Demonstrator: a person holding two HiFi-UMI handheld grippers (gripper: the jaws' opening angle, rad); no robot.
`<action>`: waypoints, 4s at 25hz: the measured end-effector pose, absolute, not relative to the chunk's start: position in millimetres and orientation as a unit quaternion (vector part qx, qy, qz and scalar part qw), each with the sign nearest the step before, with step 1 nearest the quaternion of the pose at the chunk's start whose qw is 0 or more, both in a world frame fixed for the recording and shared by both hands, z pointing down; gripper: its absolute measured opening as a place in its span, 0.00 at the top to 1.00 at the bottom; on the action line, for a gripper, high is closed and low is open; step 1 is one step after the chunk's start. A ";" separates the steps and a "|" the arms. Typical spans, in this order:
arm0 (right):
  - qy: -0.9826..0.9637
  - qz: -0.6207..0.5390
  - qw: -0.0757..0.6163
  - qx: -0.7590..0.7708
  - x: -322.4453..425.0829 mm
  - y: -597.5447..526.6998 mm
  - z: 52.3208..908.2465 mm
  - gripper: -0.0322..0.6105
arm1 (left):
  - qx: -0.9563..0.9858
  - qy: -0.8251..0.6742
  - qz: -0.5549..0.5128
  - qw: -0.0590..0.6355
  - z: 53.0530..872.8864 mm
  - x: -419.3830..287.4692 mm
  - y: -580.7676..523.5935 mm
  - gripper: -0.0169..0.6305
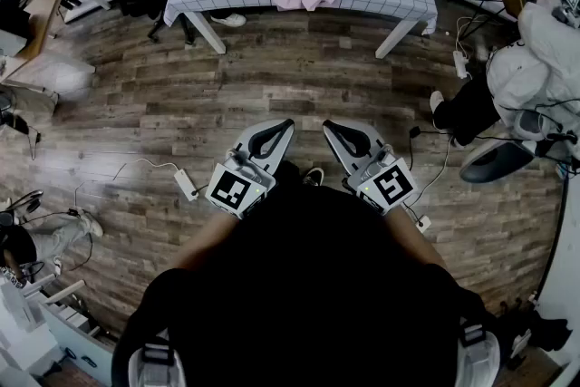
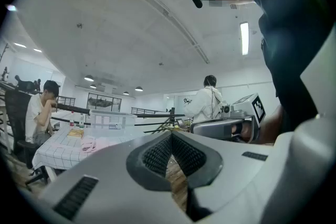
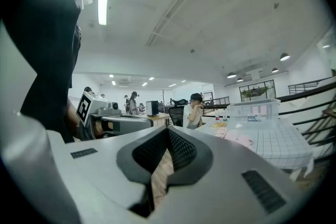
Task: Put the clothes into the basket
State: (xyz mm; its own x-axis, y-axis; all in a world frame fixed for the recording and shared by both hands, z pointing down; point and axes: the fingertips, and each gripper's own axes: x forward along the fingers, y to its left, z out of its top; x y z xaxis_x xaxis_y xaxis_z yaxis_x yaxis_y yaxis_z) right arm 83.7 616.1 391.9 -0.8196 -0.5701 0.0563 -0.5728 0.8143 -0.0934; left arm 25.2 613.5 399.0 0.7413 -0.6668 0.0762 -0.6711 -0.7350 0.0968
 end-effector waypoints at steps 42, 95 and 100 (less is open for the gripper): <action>-0.952 0.057 0.014 0.300 61.3 559.3 380.9 0.93 | 0.936 -0.348 0.012 0.053 383.5 7.9 550.2 0.97; -0.936 0.065 0.058 0.342 -98.3 348.4 393.8 0.93 | 0.956 -0.286 -0.001 0.066 391.6 -135.9 334.1 0.97; -0.938 0.064 0.055 0.336 -94.4 332.6 398.6 0.93 | 0.953 -0.295 0.002 0.065 395.8 -133.4 320.4 0.97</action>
